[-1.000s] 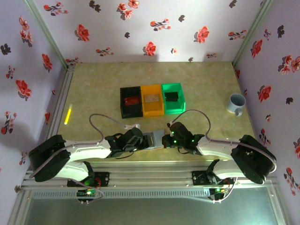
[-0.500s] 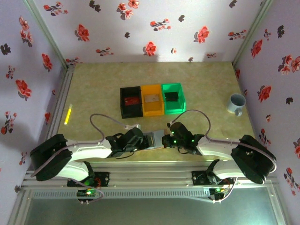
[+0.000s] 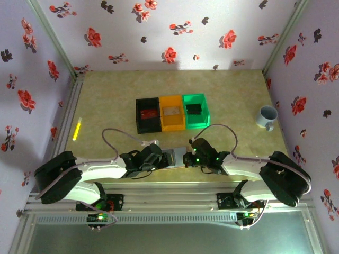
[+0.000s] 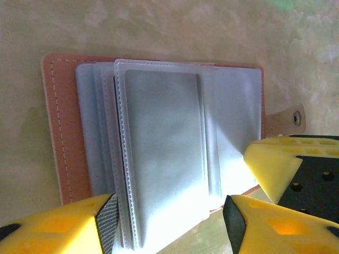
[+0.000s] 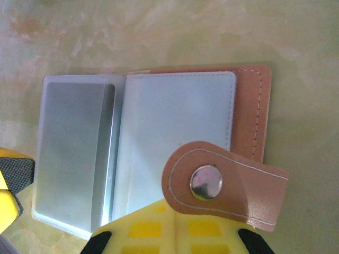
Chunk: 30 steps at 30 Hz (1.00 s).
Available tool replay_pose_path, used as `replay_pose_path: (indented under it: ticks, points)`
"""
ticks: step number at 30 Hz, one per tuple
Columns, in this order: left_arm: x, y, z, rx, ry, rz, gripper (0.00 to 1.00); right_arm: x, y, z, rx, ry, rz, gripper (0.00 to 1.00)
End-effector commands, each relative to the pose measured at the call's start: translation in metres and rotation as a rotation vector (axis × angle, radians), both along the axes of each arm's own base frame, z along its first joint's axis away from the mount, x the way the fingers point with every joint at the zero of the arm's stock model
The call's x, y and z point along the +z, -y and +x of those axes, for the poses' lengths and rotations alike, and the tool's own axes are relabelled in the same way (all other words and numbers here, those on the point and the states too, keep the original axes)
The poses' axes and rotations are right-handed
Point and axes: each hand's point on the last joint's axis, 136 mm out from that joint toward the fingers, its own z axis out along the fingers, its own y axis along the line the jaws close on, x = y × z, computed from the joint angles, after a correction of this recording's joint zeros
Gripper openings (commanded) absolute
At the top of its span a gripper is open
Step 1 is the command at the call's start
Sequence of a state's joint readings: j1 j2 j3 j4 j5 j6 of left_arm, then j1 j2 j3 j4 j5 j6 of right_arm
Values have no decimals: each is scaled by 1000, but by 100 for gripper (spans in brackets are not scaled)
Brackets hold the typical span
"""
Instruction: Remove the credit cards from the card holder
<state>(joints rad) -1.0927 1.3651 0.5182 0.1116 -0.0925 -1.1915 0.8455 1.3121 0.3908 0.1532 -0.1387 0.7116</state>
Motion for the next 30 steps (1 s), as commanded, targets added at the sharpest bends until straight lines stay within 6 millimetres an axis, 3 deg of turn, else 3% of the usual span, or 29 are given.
replay_pose_path:
  ticks: [1,30]
  points:
    - [10,6,6,-15,30,0,57,-7,3,-5,-2,-24,-8,0]
    - [19,-4,15,16,77,82,57,-10,-1,-5,3,-35,-4,0]
